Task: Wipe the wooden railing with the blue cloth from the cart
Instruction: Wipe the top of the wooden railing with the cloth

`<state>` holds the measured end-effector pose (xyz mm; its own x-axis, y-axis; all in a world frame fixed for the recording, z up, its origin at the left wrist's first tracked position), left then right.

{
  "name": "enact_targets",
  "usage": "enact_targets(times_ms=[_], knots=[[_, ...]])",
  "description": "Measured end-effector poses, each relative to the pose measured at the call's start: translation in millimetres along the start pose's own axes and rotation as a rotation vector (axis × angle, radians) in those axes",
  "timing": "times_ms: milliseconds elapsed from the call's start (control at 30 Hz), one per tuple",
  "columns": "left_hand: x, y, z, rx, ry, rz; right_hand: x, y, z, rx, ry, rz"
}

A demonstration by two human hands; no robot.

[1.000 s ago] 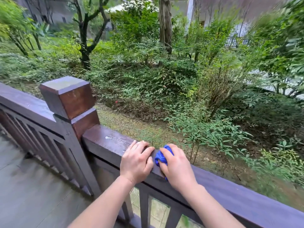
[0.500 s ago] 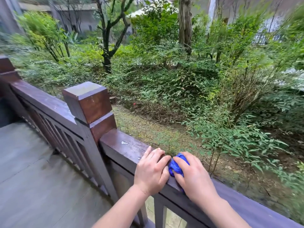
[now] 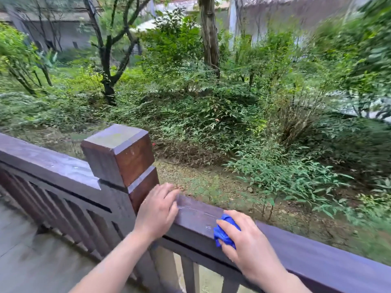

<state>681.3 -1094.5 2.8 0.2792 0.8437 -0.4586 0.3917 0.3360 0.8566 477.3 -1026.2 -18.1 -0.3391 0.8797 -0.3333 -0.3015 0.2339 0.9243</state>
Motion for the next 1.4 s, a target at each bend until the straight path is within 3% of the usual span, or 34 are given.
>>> enact_targets(times_ms=[133,300,433,600,733,867,1000,1067,1200,1333,1400], knots=[[4.0,-21.4,12.6,-0.041,-0.029,0.112,-12.8,4.1,-26.6,-0.02,-0.271,-0.077],[4.0,-8.9,17.8,0.052,-0.011,-0.004,-20.5,-14.9,28.5,0.014,-0.081,-0.04],[4.5,-10.9,20.0,0.079,-0.002,-0.003,-31.3,-4.3,-4.4,-0.036,-0.332,-0.105],[4.5,-13.8,23.4,0.084,0.007,-0.025,-21.0,-15.9,30.1,0.015,-0.084,-0.065],[4.5,-15.7,26.0,0.081,0.008,-0.028,-54.0,-11.9,1.6,0.027,-0.277,-0.099],[4.3,-15.8,25.3,0.068,0.003,0.005,-56.8,-33.2,55.2,-0.019,-0.04,-0.029],[3.6,-8.0,19.6,0.112,-0.005,0.04,-68.3,-20.6,15.3,0.026,-0.203,-0.067],[3.6,11.3,10.0,0.098,-0.059,-0.048,-71.3,-20.7,32.3,0.038,-0.196,-0.087],[2.7,84.3,-20.2,-0.123,-0.324,-0.434,-63.5,-34.1,68.3,0.008,0.036,-0.031],[-16.2,150.1,-2.8,-0.389,-0.263,-0.629,-88.0,-24.8,31.7,0.015,-0.195,-0.083],[-28.1,161.9,14.9,-0.453,-0.204,-0.609,-92.6,-31.3,63.5,-0.003,-0.105,-0.074]])
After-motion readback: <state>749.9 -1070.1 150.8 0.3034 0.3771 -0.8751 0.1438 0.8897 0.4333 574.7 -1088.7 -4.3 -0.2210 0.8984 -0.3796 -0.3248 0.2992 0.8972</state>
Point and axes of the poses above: each hand's wrist, its own x-axis away from the middle knuckle, its own y-axis out of the back of the hand, z = x × y, the point moved 10 cm from there along -x, towards the middle knuckle, and after that the axes turned 4 degrees about x, right-handed, at the moved point
